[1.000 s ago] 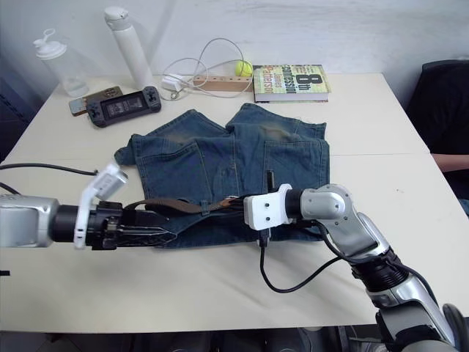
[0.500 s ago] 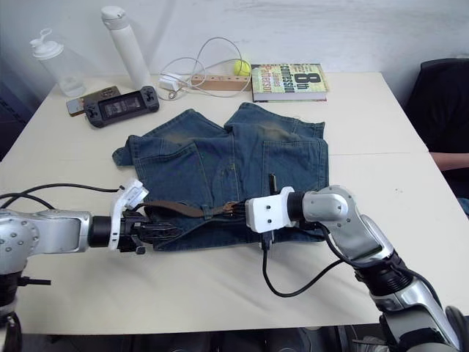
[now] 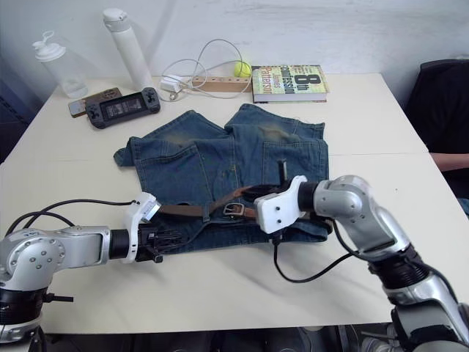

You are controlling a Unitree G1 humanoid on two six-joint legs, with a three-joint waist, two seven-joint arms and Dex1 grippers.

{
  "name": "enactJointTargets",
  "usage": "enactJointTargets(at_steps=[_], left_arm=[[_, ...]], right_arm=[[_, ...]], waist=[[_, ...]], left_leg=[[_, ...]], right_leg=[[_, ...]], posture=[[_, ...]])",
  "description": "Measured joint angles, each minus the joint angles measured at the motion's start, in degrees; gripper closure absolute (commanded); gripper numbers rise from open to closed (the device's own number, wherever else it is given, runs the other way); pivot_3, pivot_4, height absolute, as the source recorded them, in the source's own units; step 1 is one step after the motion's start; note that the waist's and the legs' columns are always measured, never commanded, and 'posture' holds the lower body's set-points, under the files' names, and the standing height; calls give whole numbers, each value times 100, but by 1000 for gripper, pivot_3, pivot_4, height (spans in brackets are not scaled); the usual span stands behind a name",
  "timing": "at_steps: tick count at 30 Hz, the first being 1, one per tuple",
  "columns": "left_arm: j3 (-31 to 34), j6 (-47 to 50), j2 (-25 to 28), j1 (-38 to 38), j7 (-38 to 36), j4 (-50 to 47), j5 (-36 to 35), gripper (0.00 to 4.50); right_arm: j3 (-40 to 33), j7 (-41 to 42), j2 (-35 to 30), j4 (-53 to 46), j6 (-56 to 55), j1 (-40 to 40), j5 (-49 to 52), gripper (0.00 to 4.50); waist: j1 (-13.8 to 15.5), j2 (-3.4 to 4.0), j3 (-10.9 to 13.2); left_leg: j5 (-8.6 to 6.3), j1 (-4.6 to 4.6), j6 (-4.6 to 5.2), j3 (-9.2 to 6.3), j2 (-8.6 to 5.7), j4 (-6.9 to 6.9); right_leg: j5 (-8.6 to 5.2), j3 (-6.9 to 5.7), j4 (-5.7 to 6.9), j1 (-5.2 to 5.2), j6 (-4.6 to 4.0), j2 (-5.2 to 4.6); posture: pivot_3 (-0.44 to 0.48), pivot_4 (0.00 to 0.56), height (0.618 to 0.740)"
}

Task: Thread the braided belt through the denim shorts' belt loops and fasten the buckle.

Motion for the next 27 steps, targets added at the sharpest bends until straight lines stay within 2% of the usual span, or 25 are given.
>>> enactJointTargets(at_steps=[6,9,13,19,22,24,27], left_arm=[[-117,-18,27,-33,-266,-138,310,4422],[-150,-60,17,-47,-387,-144,408,4422],[-165,-102,112,17,-588,-167,486,4422],[-121,-202,190,-54,-908,-171,634,4422],[-8,-175,199,-234,-1084,-136,555,3593],[189,-43,690,-331,-1702,-319,121,2717],[612,24,1392,-551,-2598,-649,-450,1528]], right_arm=[[0,402,-527,1186,-1353,-778,123,4500],[19,749,-728,1706,-1654,-1096,237,4500],[-30,960,-957,2084,-1675,-1167,249,4500],[-50,990,-861,2059,-1459,-1068,328,4500],[-50,988,-748,1906,-1363,-1001,376,4500],[-51,984,-731,1874,-1325,-987,377,4500],[-59,973,-728,1853,-1262,-988,377,4500]], waist=[[-9,0,0],[7,0,1],[1,0,0],[-51,9,-1],[-23,7,0],[-26,-17,15],[-20,-11,18]], left_leg=[[1,-1,1,1,1,1],[1,-4,2,0,1,1],[1,-3,3,0,2,-1],[4,-3,-2,2,4,0],[4,-13,-2,1,4,2],[5,-28,-3,-1,9,3],[4,-25,-2,-1,5,3]], right_leg=[[0,0,-2,0,0,0],[0,-2,-7,2,0,-1],[0,-2,-11,4,0,-1],[0,0,2,0,-1,0],[0,-1,0,-7,-1,0],[-1,-4,1,-20,-2,4],[-1,-3,-9,-16,-2,0]], posture=[[0,150,735],[0,150,735],[0,150,735],[0,150,735],[0,150,735],[0,150,735],[0,150,735]])
